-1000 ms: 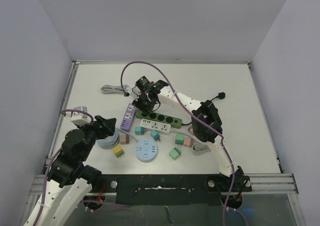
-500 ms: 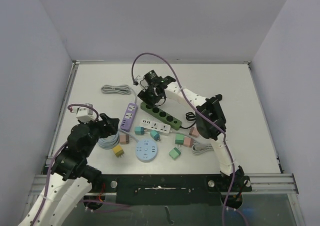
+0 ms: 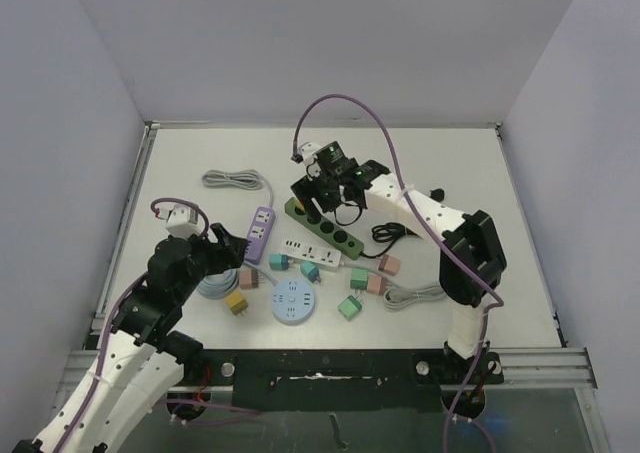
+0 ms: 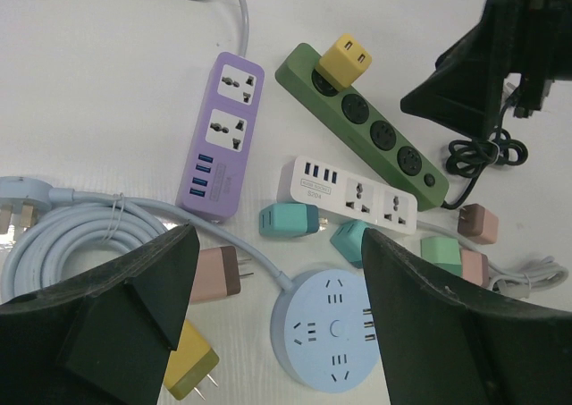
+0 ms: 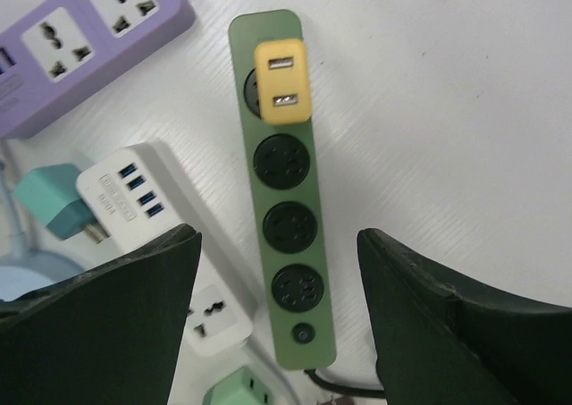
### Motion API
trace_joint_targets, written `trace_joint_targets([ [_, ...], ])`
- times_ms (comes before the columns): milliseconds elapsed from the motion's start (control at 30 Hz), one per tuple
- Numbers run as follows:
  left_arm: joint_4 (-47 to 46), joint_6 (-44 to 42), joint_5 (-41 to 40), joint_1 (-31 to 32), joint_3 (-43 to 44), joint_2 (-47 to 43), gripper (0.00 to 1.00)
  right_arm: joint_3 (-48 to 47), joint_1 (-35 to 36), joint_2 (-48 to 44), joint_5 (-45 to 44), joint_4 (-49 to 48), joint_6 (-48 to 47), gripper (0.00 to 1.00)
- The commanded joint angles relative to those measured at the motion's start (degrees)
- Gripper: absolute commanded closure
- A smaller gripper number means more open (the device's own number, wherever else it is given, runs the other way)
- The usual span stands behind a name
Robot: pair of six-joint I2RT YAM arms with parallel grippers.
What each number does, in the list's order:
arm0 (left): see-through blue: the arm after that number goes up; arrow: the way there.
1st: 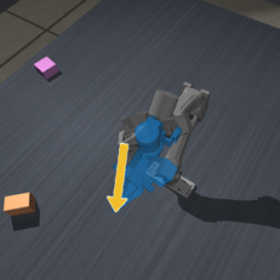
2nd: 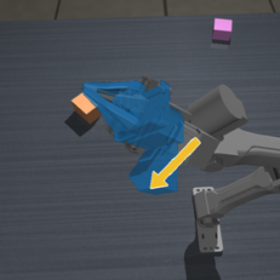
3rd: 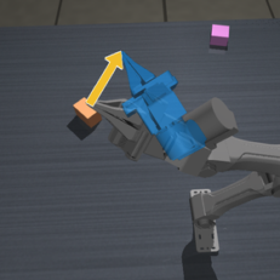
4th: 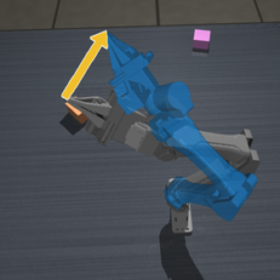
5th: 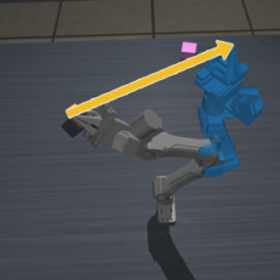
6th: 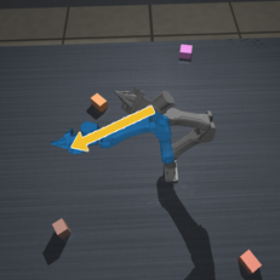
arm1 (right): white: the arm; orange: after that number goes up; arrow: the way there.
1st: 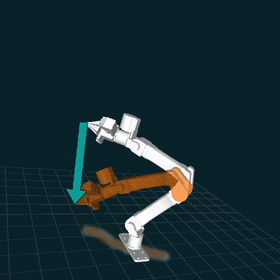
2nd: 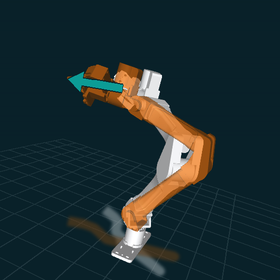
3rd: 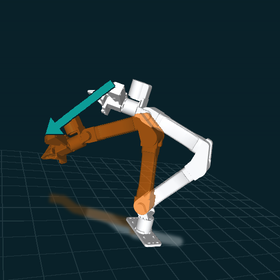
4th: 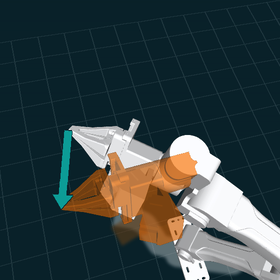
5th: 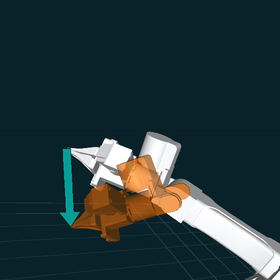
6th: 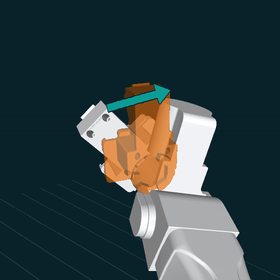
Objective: Insert the plug
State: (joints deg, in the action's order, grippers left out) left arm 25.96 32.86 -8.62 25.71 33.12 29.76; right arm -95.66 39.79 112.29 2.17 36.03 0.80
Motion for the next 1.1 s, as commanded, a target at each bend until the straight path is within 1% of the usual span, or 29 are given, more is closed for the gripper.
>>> trace_joint_targets([
  [0,-4.9,2.1,3.3,-0.4,0.6,-0.2,0.28,8.5,3.6,-9.0,-0.1,-5.5,8.1,0.30],
  [67,-5.4,2.9,3.3,-0.4,-0.2,-0.2,0.28,13.5,6.0,-10.7,-1.5,-6.2,9.8,0.34],
  [133,-5.6,3.4,2.9,-0.4,-0.6,-0.3,0.28,16.5,8.8,-11.2,-4.2,-6.5,11.8,0.37],
  [200,-5.7,3.8,1.9,-0.4,-0.8,-0.5,0.28,18.5,10.8,-11.1,-5.1,-6.9,13.5,0.39],
  [400,-6.3,4.8,1.2,-0.4,-1.9,-0.6,0.28,18.9,15.2,-9.3,-5.4,-7.2,16.2,0.42],
  [500,-6.5,5.2,1.3,-0.4,-2.2,-0.5,0.28,19.0,15.8,-8.3,-6.1,-7.4,17.6,0.46],
  [633,-6.7,5.5,1.4,-0.4,-2.6,-0.5,0.28,18.6,16.4,-6.2,-10.7,-5.7,18.5,0.51],
  [733,-7.0,5.7,1.8,-0.4,-2.8,-0.5,0.28,19.0,16.6,-5.7,-11.1,-5.4,18.2,0.54],
  [867,-7.7,6.4,2.6,-0.4,-3.3,-0.3,0.28,19.3,16.6,-4.9,-8.9,-6.1,17.7,0.62],
  [1000,-8.4,6.8,3.6,-0.4,-3.7,-0.2,0.28,19.5,16.8,-4.6,-8.3,-6.9,17.8,0.79],
  [1067,-8.8,6.8,4.3,-0.4,-3.6,-0.2,0.28,19.5,16.7,-5.3,-8.8,-7.8,17.8,0.83],
])
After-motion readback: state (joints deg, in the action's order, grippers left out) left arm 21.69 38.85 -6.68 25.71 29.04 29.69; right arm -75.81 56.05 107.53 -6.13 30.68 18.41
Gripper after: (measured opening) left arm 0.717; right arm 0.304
